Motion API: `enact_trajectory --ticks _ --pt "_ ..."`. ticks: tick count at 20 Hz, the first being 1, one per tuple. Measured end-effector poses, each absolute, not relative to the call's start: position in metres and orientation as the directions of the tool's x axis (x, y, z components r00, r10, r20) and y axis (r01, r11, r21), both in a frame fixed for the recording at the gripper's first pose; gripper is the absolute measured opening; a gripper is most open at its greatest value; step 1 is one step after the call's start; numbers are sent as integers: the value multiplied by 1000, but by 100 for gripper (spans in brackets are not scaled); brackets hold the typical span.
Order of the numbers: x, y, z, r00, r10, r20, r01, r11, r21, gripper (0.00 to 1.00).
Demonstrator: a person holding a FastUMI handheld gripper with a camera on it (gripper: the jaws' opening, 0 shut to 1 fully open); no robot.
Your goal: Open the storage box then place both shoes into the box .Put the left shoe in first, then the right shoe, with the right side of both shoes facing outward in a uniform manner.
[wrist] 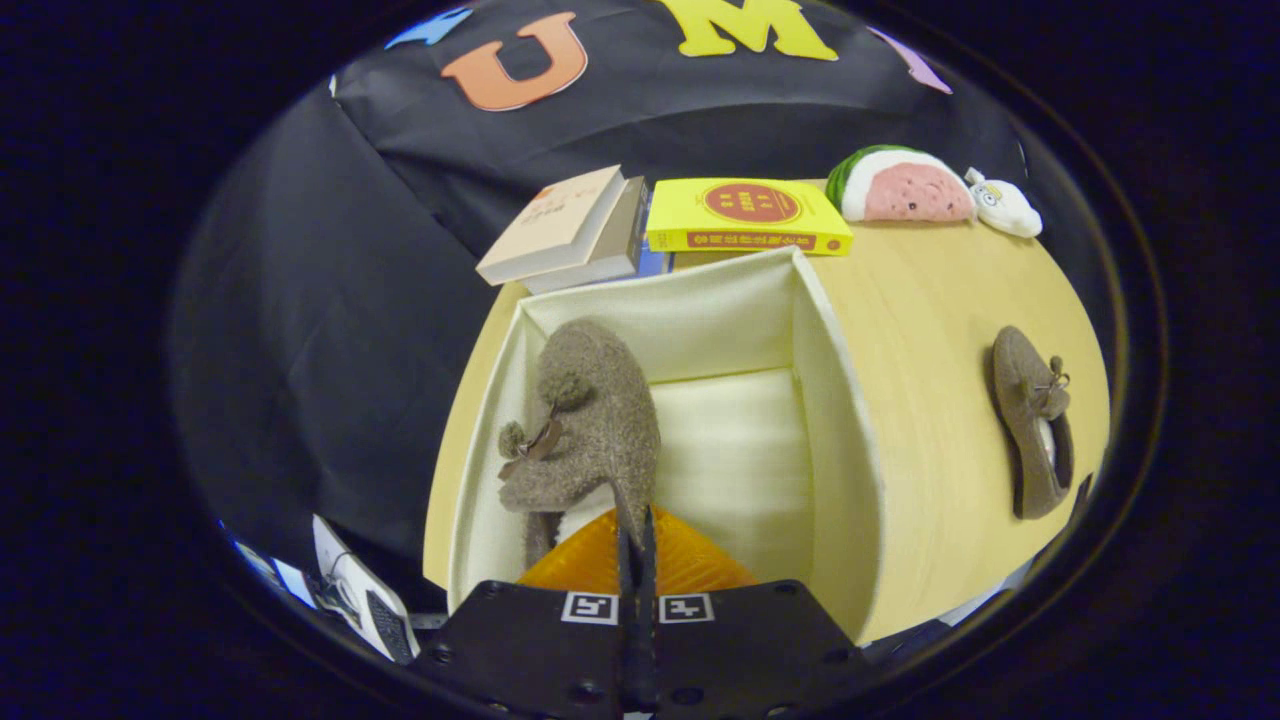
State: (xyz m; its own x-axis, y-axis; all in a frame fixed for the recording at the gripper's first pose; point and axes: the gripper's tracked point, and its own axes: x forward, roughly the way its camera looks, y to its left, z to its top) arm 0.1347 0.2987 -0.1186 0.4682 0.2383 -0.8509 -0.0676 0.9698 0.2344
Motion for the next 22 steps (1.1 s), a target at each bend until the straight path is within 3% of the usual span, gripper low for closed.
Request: enact_trajectory --ticks 7,12,15,17,19,20,22 --pt "132 311 -156 404 135 -905 -80 990 112 0" --pt "132 316 -158 399 142 -906 -113 988 106 2" --pt "130 311 -141 437 169 -884 -137 983 120 32" --pt "127 304 -126 467 177 -866 -153 981 118 71" --pt "120 294 -109 491 188 -851 -173 978 117 79" --pt "117 290 -100 499 198 -844 -185 975 119 89" --pt "108 275 -81 520 201 -830 -199 974 111 96"
